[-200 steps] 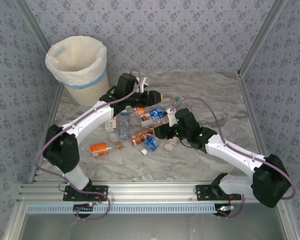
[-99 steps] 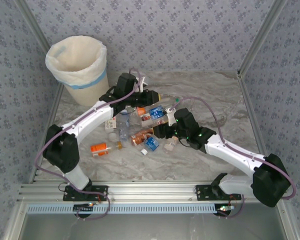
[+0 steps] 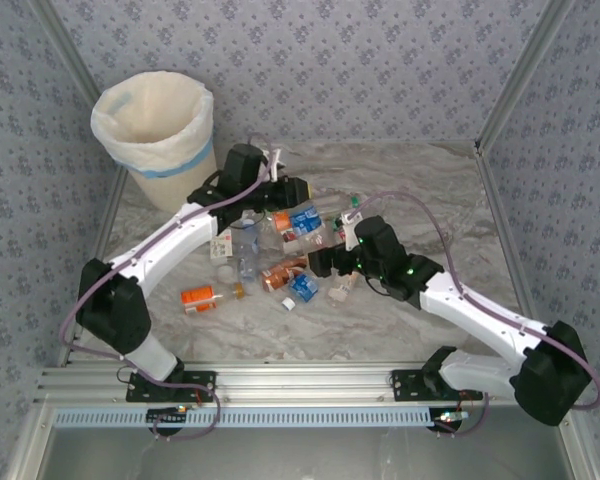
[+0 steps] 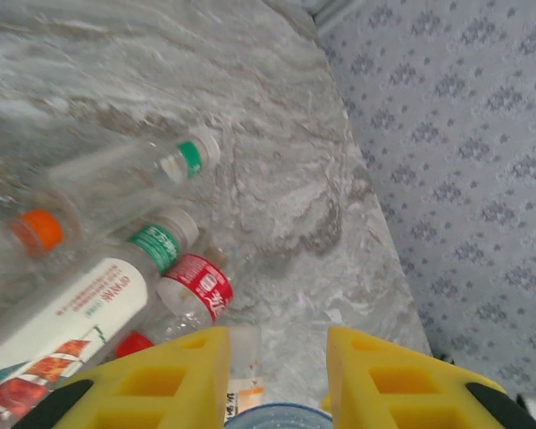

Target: Put the plastic bottles in the bin

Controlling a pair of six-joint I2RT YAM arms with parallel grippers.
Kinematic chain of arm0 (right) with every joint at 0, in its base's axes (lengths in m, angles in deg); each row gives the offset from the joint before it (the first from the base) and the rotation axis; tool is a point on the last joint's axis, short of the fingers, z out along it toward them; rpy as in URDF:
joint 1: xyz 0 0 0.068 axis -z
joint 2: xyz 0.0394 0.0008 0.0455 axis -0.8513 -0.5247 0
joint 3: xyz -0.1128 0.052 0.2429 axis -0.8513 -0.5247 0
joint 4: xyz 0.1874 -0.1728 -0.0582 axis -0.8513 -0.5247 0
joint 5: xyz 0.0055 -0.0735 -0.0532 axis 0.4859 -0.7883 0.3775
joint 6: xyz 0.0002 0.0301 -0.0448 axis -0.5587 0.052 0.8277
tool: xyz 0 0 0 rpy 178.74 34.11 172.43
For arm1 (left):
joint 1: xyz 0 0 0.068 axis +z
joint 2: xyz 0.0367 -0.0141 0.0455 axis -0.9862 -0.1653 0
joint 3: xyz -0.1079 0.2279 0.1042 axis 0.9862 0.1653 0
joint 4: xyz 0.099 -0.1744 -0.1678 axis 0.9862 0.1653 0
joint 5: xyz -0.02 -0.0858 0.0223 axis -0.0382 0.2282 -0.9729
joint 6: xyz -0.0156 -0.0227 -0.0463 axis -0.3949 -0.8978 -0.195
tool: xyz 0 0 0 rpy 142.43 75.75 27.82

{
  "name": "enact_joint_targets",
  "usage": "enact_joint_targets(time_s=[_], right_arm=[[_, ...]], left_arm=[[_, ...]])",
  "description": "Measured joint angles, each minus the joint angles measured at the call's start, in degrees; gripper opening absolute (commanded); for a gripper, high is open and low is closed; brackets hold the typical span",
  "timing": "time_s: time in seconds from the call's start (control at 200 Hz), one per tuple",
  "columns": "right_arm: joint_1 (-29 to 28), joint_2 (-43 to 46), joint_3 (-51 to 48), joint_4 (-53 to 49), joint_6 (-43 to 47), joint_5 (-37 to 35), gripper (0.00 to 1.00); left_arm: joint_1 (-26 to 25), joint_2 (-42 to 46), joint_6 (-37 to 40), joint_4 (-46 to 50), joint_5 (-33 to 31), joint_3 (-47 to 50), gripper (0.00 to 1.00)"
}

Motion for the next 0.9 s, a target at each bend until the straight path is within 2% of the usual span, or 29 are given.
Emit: enact_joint_targets(time_s=[0.14, 0.255, 0.455, 0.68, 0.78, 0.904], right_arm=[[0.2, 4.0, -1.9, -3.1, -3.4, -8.9, 1.0], [1.0, 6.3, -4.6, -5.9, -7.2, -16.3, 1.0], [1.8, 8.0, -6.8, -8.3, -10.6, -22.5, 1.0], [2.0, 8.4, -6.8, -8.3, -11.8, -25.2, 1.0], [2.0, 8.6, -6.8, -8.3, -11.8, -25.8, 1.0], [2.0, 9.5, -6.8, -8.3, -11.8, -26.3, 1.0]], left_arm=[[1.3, 3.3, 5.0, 4.3, -4.6, -0.3, 0.0], [1.6, 5.2, 10.2, 9.2, -11.2, -3.8, 0.0], [1.6, 6.2, 19.5, 15.8, -29.9, -16.2, 0.0], [2.3, 3.3, 31.8, 14.8, -48.7, -30.9, 0.0], [4.3, 0.3, 36.2, 13.2, -51.8, -36.9, 0.0], [10.4, -5.2, 39.0, 13.0, -52.4, -45.1, 0.0]])
